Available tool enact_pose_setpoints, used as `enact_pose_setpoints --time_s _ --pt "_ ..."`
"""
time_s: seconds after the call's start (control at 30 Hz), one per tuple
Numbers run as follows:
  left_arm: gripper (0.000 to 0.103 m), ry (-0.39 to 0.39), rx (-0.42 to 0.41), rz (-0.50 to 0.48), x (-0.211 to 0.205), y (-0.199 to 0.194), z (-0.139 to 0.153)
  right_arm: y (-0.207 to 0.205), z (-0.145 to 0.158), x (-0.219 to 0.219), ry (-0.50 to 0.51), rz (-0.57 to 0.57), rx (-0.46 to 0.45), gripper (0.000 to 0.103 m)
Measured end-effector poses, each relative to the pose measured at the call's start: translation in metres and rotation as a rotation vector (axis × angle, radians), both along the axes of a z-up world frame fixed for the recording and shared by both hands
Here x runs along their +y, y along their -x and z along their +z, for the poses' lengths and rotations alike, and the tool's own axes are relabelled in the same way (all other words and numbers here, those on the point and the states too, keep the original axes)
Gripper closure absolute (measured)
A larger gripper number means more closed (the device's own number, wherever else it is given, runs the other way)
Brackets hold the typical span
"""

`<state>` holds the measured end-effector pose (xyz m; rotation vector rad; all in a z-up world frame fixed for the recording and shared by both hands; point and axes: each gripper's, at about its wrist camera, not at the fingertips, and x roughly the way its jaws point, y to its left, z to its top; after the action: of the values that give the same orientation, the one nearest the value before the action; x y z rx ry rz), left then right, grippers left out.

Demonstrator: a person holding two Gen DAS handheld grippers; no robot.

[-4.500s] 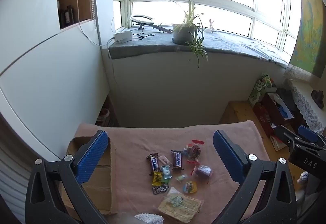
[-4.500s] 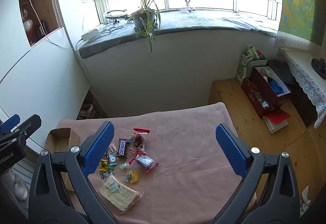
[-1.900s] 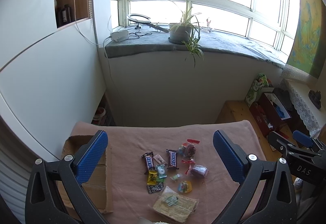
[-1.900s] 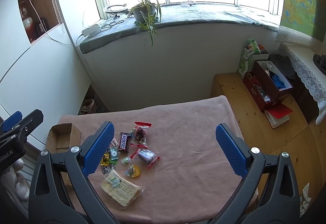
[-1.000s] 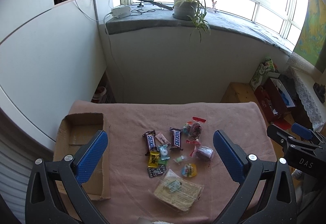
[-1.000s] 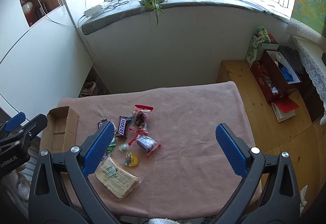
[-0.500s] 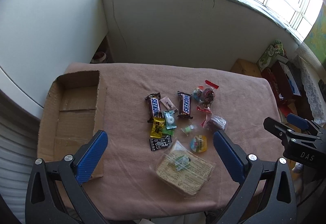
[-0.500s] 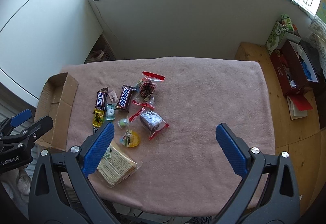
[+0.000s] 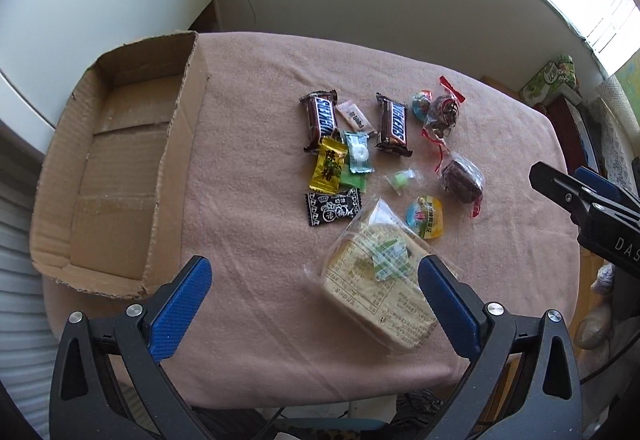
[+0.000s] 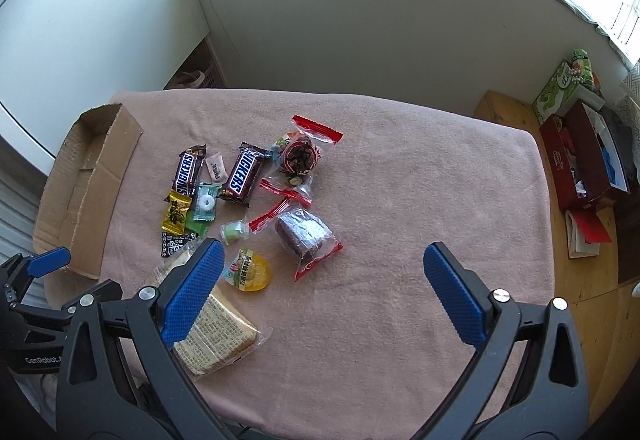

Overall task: Organize snacks
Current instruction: 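Move the right tool to the wrapped bread loaf and close on it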

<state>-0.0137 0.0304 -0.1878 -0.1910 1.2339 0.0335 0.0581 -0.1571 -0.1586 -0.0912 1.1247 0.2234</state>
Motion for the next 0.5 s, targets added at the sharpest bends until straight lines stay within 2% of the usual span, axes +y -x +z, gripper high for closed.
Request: enact_pose_setpoints --time_s 0.07,0.17,0.43,0.5 --pt "0.002 0.025 0.032 0.002 -0.002 0.005 -0.009 -0.001 -0.006 0.005 0.006 0.03 0.015 0.001" --pt "0.008 0.065 0.071 0.007 -0.003 0.01 -0.02 -0.004 -0.016 0.01 0.003 0.06 0.044 0.001" --pt "0.015 0.131 0.104 0.01 -0.006 0.013 -0.034 -0.009 -0.034 0.015 -0.026 0.091 0.099 0.001" --pt "0.018 0.146 0.116 0.016 -0.005 0.013 -0.038 -0.009 -0.039 0.017 -0.045 0.106 0.118 0.004"
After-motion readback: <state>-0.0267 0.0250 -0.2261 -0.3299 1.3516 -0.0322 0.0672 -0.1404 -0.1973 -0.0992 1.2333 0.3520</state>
